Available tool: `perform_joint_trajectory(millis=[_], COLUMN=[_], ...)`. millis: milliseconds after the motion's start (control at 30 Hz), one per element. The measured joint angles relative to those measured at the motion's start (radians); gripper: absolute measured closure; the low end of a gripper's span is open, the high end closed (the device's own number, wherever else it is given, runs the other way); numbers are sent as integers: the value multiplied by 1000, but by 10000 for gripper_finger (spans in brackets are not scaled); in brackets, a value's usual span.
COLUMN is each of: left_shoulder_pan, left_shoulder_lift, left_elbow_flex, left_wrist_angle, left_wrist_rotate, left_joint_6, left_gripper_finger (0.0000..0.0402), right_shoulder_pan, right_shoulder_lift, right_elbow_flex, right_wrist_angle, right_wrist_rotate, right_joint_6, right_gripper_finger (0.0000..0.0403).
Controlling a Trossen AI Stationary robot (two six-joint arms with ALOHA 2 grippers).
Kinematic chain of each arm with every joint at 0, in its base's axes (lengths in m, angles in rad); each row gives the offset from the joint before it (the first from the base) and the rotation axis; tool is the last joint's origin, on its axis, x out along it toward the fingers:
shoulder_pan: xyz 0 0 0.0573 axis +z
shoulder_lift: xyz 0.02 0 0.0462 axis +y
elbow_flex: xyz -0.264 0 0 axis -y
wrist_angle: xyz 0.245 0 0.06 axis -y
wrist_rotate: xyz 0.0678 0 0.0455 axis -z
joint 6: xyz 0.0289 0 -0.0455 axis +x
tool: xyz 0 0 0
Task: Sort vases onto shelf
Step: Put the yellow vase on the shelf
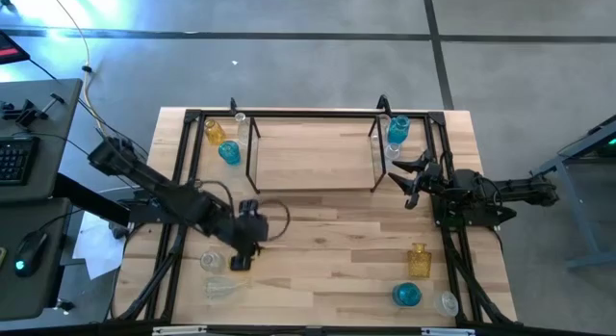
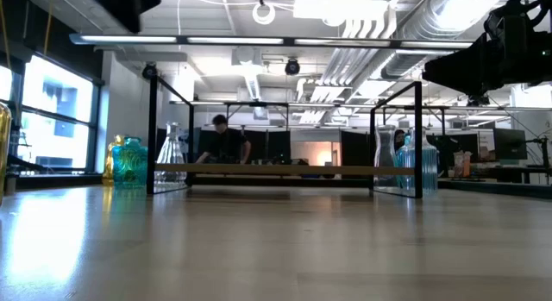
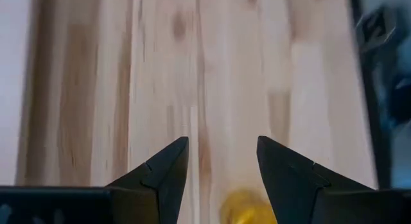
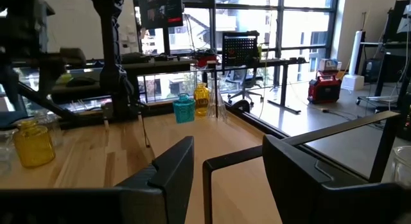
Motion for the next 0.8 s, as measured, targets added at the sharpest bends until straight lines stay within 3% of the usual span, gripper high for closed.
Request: perform_joint_trajectory(millis=[367, 567, 800], left_shoulder_pan=[-116, -139, -147], left_shoulder_lift=[80, 71, 72], left_elbow_flex=[0, 1, 1], left_wrist_angle=[-54, -131, -144], left_wrist_rotate=[83, 87, 106], left_joint_6=[-162, -300, -327], left_gripper_finger=[221, 177, 121], right_shoulder_pan=[0, 0, 0], right_shoulder_lift=[0, 0, 0], right_elbow_flex=[0, 0, 0], right_wrist_angle=[0, 0, -1], right_wrist_rotate=[0, 0, 0], right_joint_6=[-1, -1, 0], right_gripper_finger=[233, 233, 233])
